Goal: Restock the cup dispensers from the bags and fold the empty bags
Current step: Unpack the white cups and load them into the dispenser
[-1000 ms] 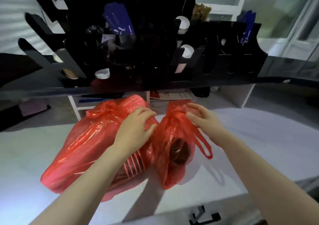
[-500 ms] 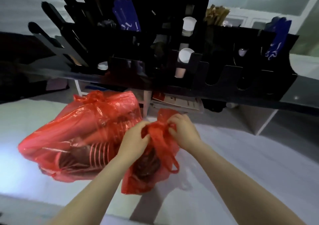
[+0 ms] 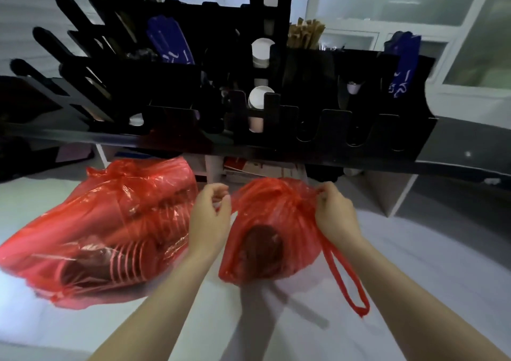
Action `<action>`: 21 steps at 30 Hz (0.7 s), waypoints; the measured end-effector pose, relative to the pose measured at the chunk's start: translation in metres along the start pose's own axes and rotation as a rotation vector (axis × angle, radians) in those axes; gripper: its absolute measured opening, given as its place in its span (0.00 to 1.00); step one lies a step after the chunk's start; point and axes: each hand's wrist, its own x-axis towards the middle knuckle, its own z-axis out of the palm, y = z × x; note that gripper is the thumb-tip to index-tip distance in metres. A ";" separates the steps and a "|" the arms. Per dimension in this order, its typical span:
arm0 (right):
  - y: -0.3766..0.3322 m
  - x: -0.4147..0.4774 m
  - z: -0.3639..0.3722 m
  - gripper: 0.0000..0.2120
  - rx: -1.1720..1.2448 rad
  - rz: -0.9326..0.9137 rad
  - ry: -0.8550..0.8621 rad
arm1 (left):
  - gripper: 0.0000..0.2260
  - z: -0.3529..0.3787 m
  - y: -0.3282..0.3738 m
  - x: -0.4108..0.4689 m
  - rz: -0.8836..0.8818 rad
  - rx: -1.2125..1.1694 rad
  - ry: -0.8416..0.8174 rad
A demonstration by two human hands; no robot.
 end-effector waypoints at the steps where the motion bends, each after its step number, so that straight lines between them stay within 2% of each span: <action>1: 0.000 -0.002 -0.003 0.12 0.037 -0.018 -0.059 | 0.06 0.008 0.007 -0.004 0.074 0.023 -0.022; 3: -0.003 -0.008 -0.007 0.14 0.093 -0.067 -0.174 | 0.05 0.028 0.018 -0.010 0.183 0.092 -0.127; 4: -0.003 -0.011 -0.007 0.15 0.124 -0.086 -0.202 | 0.07 0.040 0.022 -0.013 0.197 0.155 -0.197; 7: -0.001 -0.020 -0.007 0.18 0.271 -0.166 -0.256 | 0.18 0.070 0.023 -0.020 0.110 0.338 -0.328; 9: 0.003 -0.024 -0.009 0.20 0.134 -0.283 -0.312 | 0.16 0.078 0.021 -0.025 0.057 0.305 -0.336; 11: 0.014 -0.022 -0.011 0.23 -0.190 -0.378 -0.340 | 0.12 0.079 0.019 -0.027 0.061 0.259 -0.345; 12: 0.020 -0.018 -0.012 0.19 -0.313 -0.361 -0.308 | 0.10 0.079 0.018 -0.027 0.084 0.265 -0.353; 14: 0.032 -0.010 -0.018 0.10 -0.340 -0.231 -0.185 | 0.07 0.076 0.016 -0.023 0.135 0.288 -0.347; 16: 0.044 -0.003 -0.020 0.09 -0.257 -0.144 -0.086 | 0.06 0.070 0.013 -0.017 0.150 0.289 -0.304; 18: 0.052 -0.002 -0.025 0.10 -0.179 -0.064 0.001 | 0.08 0.057 0.006 -0.008 0.085 0.271 -0.228; 21: 0.074 0.002 -0.043 0.10 -0.003 0.217 0.162 | 0.08 0.026 -0.011 0.008 -0.078 0.274 -0.059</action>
